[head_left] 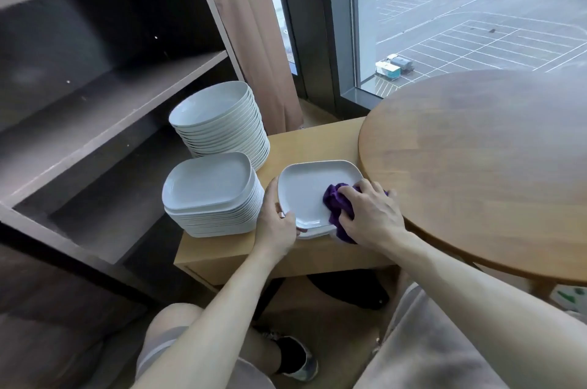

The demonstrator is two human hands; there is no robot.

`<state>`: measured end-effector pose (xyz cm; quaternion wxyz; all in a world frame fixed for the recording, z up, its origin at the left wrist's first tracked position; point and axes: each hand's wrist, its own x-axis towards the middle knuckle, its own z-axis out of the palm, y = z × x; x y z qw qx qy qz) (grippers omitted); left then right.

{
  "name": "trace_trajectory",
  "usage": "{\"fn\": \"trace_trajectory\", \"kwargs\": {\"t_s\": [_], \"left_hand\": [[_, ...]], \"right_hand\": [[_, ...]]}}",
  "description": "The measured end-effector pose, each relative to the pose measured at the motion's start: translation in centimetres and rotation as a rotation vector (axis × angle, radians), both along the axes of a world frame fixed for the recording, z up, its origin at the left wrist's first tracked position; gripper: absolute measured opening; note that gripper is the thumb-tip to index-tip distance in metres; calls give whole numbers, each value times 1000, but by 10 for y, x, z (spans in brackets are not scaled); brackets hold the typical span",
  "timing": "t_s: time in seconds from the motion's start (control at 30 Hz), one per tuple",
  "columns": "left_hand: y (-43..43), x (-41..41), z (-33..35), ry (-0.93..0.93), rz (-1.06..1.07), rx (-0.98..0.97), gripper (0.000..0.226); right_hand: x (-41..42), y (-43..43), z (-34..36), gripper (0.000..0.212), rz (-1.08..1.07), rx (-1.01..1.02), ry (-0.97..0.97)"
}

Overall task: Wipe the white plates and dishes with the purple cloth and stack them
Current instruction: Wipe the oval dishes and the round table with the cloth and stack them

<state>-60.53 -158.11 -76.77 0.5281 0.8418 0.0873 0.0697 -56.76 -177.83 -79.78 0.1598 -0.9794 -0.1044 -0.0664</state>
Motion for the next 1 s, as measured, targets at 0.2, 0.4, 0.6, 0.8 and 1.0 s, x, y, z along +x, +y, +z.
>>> {"fn": "trace_trajectory", "kwargs": {"t_s": [0.2, 0.4, 0.6, 0.8, 1.0], "left_hand": [[15, -2, 21, -60, 75, -61, 70], [67, -2, 68, -121, 257, -107, 66], [116, -5, 80, -148, 434, -261, 59], [149, -8, 67, -88, 519, -357, 48], [175, -11, 57, -38, 555, -46, 36]], "right_hand": [[-5, -12, 7, 29, 51, 83, 4], [-5, -11, 7, 30, 70, 97, 34], [-4, -10, 5, 35, 81, 77, 39], [-6, -10, 3, 38, 86, 75, 46], [-5, -10, 2, 35, 94, 57, 50]]}}
